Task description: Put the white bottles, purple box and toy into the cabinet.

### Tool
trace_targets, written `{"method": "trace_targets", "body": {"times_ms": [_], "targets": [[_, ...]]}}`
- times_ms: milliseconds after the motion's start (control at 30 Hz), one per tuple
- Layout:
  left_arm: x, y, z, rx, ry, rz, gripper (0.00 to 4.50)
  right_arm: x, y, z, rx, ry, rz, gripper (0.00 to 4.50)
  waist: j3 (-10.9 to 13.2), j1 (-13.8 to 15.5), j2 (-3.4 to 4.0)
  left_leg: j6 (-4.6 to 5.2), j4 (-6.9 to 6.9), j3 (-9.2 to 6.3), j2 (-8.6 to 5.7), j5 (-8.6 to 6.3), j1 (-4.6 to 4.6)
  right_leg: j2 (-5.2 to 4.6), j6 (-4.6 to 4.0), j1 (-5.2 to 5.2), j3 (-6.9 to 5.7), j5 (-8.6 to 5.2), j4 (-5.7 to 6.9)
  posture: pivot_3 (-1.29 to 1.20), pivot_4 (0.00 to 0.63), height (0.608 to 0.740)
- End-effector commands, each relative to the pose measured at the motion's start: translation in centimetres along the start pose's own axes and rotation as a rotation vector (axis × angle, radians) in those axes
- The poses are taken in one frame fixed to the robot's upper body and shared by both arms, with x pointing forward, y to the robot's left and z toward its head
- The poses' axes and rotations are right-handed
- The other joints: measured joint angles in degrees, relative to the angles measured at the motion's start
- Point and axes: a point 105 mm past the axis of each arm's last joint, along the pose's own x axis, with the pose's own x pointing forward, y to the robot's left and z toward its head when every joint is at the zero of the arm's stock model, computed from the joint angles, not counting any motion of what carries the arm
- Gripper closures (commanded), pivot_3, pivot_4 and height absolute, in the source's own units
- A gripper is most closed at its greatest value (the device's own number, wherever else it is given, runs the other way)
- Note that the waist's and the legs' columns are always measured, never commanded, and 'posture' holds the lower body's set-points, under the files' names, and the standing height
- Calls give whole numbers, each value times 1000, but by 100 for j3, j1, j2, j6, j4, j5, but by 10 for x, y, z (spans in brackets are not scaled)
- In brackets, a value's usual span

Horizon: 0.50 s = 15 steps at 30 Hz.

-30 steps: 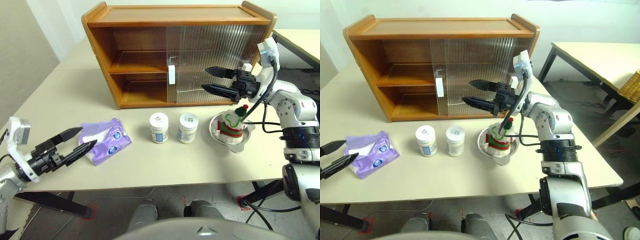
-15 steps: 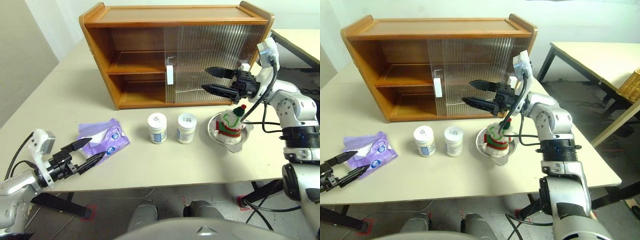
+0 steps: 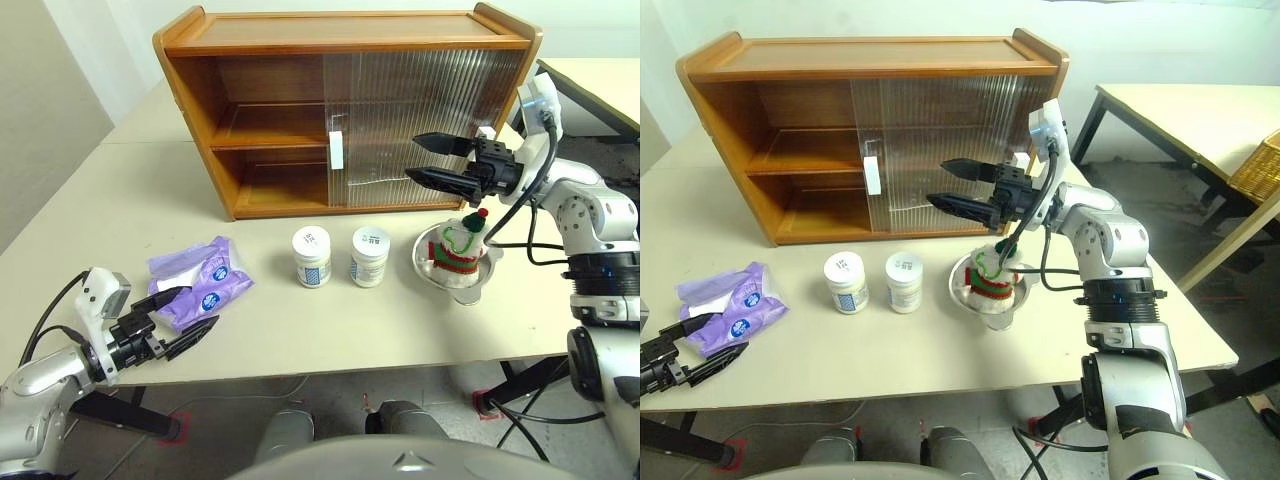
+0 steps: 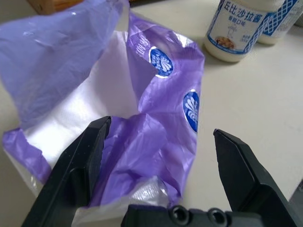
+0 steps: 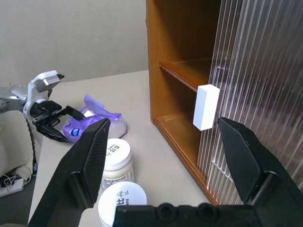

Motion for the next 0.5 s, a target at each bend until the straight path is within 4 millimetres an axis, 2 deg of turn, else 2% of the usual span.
{"method": "trace_targets", "body": {"times_ms": [33,133,433,467,500], "targets": [[1,-2,6,-11,9,4,209,4,1,4,-20,2,9,0,0,0,0,0,0,0,0,0,0,0,0,0,0,0,0,46,0,740],[3,-3,15,-23,7,14,941,4,1,4,-22,-1,10,0,0,2,0,0,0,2,0,0,0,0,0,1,0,0,0,46,0,740],[4,-1,32,-16,-4,32,4192,4,0,6,-29,-3,7,0,0,5,0,0,0,3,0,0,7,2,-1,7,0,0,0,45,0,740],[5,-1,34,-15,-6,31,4492,4,0,6,-30,-4,7,0,0,5,0,0,0,2,0,0,11,2,-1,10,0,0,0,45,0,740],[5,0,35,-14,-9,31,4492,4,0,6,-31,-4,6,0,0,6,0,0,0,2,0,0,14,2,-1,13,-1,0,0,45,0,740]]}}
